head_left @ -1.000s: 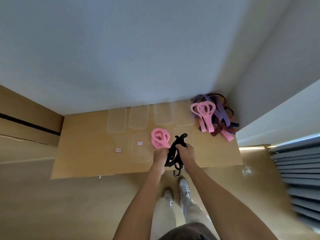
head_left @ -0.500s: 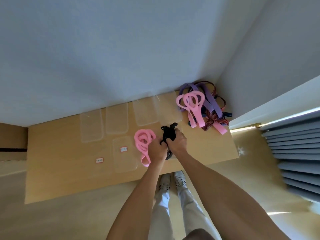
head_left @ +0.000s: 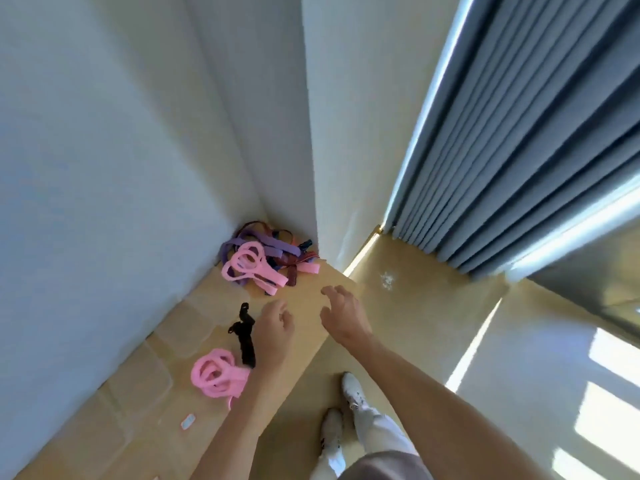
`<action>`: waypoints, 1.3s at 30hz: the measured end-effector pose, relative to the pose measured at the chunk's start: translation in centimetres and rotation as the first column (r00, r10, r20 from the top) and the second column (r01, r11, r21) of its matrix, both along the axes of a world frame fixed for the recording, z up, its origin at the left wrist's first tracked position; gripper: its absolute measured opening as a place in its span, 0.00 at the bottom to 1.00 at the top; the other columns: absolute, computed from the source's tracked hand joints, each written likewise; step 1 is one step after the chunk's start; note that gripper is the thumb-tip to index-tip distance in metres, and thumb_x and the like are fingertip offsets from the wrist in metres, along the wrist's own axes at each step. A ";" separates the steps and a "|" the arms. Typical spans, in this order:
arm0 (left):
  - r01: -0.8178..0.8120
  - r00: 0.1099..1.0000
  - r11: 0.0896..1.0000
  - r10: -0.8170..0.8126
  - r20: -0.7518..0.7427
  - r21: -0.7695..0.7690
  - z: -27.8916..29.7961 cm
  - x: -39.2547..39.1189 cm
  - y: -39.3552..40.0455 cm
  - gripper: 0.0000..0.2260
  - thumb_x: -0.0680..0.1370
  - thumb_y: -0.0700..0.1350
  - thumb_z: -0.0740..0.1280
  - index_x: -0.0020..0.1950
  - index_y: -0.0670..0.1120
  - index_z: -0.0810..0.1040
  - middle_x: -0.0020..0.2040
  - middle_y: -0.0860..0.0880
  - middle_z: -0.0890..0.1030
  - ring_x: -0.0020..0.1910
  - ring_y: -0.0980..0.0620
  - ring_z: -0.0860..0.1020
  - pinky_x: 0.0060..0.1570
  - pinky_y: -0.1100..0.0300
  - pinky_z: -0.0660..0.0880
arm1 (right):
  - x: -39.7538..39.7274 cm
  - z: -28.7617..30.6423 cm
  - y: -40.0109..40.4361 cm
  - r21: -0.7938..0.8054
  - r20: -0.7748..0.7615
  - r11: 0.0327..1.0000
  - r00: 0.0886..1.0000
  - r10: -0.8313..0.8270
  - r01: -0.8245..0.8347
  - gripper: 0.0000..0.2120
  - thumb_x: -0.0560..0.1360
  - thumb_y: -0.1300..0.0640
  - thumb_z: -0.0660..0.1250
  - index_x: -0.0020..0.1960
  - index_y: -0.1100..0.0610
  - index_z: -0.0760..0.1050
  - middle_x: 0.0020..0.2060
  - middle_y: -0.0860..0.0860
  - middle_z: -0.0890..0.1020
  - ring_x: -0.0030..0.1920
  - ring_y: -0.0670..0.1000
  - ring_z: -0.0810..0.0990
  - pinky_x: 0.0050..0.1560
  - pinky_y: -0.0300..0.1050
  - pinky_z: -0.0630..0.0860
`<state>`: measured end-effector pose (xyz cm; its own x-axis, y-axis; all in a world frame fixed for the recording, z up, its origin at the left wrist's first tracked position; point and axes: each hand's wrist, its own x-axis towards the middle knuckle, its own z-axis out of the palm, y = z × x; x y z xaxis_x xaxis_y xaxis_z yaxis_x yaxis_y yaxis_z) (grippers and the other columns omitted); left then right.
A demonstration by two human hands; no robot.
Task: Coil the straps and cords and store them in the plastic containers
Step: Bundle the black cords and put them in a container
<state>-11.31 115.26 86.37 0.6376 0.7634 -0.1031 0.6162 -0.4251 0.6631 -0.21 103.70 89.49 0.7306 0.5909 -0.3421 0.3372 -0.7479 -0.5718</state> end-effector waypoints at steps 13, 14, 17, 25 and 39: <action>0.765 0.643 0.641 -0.765 -0.027 0.060 2.7 17.5 -34.7 0.11 0.80 0.40 0.63 0.58 0.46 0.82 0.54 0.47 0.84 0.52 0.48 0.80 0.54 0.52 0.78 | 5.2 1.0 -36.8 0.047 0.016 0.732 0.732 -0.681 0.679 0.21 0.74 0.62 0.62 0.67 0.57 0.73 0.60 0.59 0.78 0.59 0.62 0.78 0.58 0.52 0.76; 0.804 0.594 0.591 -0.804 -0.042 0.060 2.4 17.9 -38.4 0.11 0.80 0.40 0.63 0.59 0.45 0.82 0.54 0.47 0.84 0.53 0.48 0.80 0.54 0.52 0.77 | 5.0 0.4 -40.3 0.041 0.015 0.699 0.699 -0.715 0.714 0.21 0.74 0.61 0.63 0.67 0.58 0.73 0.60 0.59 0.78 0.59 0.62 0.78 0.59 0.52 0.75; 0.876 0.482 0.482 -0.872 -0.084 0.027 1.4 18.6 -48.9 0.11 0.79 0.40 0.63 0.58 0.45 0.82 0.53 0.46 0.83 0.52 0.46 0.80 0.53 0.52 0.78 | 3.9 -1.5 -50.3 0.023 -0.009 0.588 0.588 -0.809 0.809 0.21 0.74 0.60 0.62 0.67 0.56 0.74 0.59 0.57 0.79 0.58 0.61 0.78 0.57 0.50 0.74; 0.985 0.146 0.161 -0.969 -0.201 -0.061 -3.9 18.6 -72.0 0.14 0.77 0.40 0.64 0.61 0.47 0.81 0.55 0.46 0.84 0.53 0.44 0.82 0.54 0.52 0.76 | 0.7 -6.3 -71.4 -0.032 -0.013 0.281 0.280 -0.960 0.959 0.20 0.76 0.61 0.61 0.68 0.57 0.74 0.58 0.56 0.79 0.54 0.58 0.80 0.54 0.51 0.76; 0.926 -0.341 -0.233 -0.852 -0.398 -0.296 -44.6 17.6 -89.4 0.13 0.78 0.39 0.62 0.59 0.41 0.81 0.56 0.42 0.83 0.55 0.42 0.80 0.54 0.53 0.76 | -4.8 -45.2 -84.8 -0.265 -0.068 -0.065 -0.086 -0.994 0.962 0.16 0.75 0.61 0.61 0.62 0.58 0.75 0.55 0.59 0.78 0.56 0.62 0.77 0.51 0.53 0.74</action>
<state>6.24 25.86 41.79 0.4731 -0.6728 -0.5688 -0.4986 -0.7367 0.4567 -4.97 18.87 44.32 0.4172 -0.7343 -0.5355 -0.8965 -0.2361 -0.3747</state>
